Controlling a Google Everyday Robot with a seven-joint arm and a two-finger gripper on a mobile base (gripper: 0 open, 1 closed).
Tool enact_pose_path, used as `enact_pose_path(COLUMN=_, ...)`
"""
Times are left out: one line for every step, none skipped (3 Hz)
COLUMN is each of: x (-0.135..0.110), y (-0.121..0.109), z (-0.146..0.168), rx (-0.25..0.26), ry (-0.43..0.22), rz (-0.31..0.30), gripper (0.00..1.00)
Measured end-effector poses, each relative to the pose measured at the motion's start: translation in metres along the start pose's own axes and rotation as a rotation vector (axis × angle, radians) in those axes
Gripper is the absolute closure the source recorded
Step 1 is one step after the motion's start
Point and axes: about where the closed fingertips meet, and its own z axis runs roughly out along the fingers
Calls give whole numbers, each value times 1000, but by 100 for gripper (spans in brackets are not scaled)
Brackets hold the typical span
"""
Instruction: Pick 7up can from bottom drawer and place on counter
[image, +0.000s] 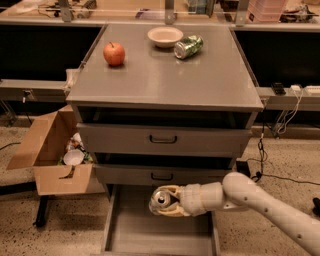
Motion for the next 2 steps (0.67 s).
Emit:
enact_pose_path(x=-46, y=6, z=-50, rx=-6, ry=-11, rz=-25, gripper=100)
enact_pose_path(x=-90, y=12, z=-90, rx=10, ry=50, rz=-135, gripper=100)
